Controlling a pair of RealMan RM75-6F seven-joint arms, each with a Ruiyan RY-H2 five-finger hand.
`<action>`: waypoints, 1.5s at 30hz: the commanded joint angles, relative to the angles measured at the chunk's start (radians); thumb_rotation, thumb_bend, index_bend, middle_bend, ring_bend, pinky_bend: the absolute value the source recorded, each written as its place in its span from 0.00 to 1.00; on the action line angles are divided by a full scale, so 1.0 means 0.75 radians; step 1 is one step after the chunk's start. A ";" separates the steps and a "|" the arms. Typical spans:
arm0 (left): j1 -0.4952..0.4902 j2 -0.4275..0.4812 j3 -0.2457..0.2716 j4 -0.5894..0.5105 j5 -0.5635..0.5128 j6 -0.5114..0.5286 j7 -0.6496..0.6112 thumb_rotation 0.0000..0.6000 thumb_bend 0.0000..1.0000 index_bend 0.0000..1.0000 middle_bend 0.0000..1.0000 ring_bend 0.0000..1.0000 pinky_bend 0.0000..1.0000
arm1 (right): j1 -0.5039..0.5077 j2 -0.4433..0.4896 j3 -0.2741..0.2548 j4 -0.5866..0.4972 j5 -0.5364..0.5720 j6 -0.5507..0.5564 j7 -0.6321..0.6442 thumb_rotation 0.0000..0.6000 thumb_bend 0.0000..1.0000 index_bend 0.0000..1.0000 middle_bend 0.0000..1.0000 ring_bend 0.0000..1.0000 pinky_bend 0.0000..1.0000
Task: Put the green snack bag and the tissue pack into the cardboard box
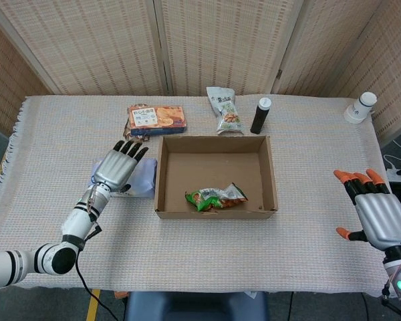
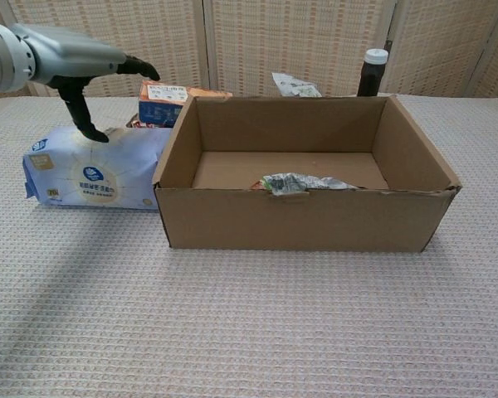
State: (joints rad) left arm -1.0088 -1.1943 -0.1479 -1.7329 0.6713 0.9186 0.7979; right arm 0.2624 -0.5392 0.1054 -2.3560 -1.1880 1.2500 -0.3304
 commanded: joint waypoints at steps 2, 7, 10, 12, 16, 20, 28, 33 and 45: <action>-0.012 0.049 0.022 -0.042 -0.063 -0.022 -0.012 1.00 0.19 0.00 0.00 0.00 0.11 | 0.000 -0.006 0.000 0.000 -0.005 0.006 -0.006 1.00 0.07 0.09 0.11 0.00 0.00; -0.067 0.074 0.041 -0.074 -0.242 -0.075 -0.003 1.00 0.19 0.00 0.00 0.00 0.11 | 0.002 -0.012 -0.004 0.000 -0.005 0.002 -0.015 1.00 0.07 0.09 0.11 0.00 0.00; -0.095 0.065 0.055 -0.068 -0.314 -0.071 0.001 1.00 0.19 0.00 0.00 0.00 0.11 | 0.003 -0.014 -0.004 0.000 0.000 0.004 -0.018 1.00 0.07 0.09 0.11 0.00 0.00; -0.112 0.054 0.066 -0.049 -0.351 -0.071 0.001 1.00 0.18 0.00 0.00 0.00 0.11 | 0.005 -0.014 -0.004 0.000 0.005 0.001 -0.020 1.00 0.07 0.09 0.11 0.00 0.00; -0.137 0.030 0.082 -0.010 -0.414 -0.078 -0.006 1.00 0.18 0.00 0.00 0.00 0.11 | 0.008 -0.014 -0.002 0.000 0.010 0.003 -0.021 1.00 0.07 0.09 0.11 0.00 0.00; -0.158 -0.007 0.108 0.039 -0.453 -0.074 -0.001 1.00 0.18 0.00 0.00 0.00 0.11 | 0.013 -0.017 -0.001 0.000 0.026 0.000 -0.030 1.00 0.07 0.09 0.11 0.00 0.00; -0.194 -0.081 0.176 0.159 -0.508 -0.095 0.043 1.00 0.18 0.00 0.00 0.00 0.11 | 0.027 -0.017 0.005 0.000 0.067 -0.007 -0.040 1.00 0.07 0.09 0.11 0.00 0.00; -0.231 -0.109 0.210 0.227 -0.601 -0.136 0.077 1.00 0.18 0.00 0.00 0.00 0.12 | 0.036 -0.016 0.005 0.000 0.085 -0.020 -0.048 1.00 0.07 0.09 0.11 0.00 0.00; -0.201 -0.169 0.219 0.302 -0.526 -0.100 0.009 1.00 0.27 0.14 0.28 0.27 0.46 | 0.045 -0.001 0.003 0.000 0.092 -0.034 -0.044 1.00 0.07 0.09 0.11 0.00 0.00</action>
State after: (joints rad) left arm -1.1622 -1.3189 0.0164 -1.5087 0.2730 0.8412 0.8083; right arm 0.2961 -0.5399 0.1080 -2.3560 -1.1185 1.2247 -0.3638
